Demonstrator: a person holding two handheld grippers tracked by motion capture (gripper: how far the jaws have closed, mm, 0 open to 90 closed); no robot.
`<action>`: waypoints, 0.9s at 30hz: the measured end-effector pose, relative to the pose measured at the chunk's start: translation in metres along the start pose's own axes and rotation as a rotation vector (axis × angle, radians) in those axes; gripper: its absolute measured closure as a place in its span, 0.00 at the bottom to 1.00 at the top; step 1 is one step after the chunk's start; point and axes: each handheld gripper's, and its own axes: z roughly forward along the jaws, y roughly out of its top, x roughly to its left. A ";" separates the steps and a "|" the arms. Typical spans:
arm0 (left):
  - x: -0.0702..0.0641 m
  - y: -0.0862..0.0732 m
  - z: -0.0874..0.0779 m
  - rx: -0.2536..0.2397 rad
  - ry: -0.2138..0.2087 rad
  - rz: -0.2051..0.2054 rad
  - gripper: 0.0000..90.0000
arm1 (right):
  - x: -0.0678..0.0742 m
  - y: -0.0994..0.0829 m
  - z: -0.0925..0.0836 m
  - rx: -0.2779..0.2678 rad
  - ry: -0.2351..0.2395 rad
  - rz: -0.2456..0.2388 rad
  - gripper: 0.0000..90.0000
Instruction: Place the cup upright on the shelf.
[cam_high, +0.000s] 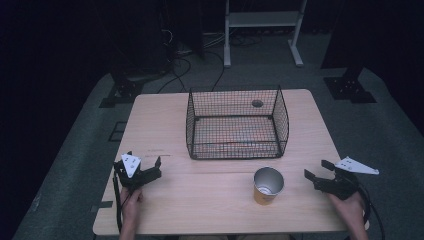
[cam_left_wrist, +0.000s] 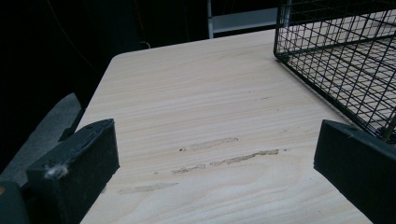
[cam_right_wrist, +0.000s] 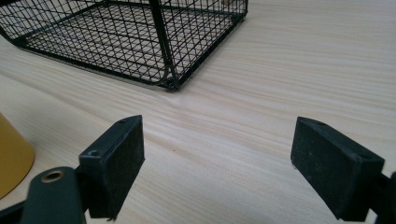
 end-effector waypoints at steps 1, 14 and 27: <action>0.000 0.000 0.000 0.000 0.000 0.000 0.00 | 0.000 0.000 0.000 0.000 0.000 0.000 0.18; 0.000 0.000 -0.001 -0.002 -0.001 0.005 0.00 | 0.008 0.002 -0.005 0.013 0.033 -0.020 0.18; -0.001 0.000 -0.001 -0.003 -0.001 0.007 0.00 | 0.016 -0.002 -0.015 0.022 0.080 -0.044 0.16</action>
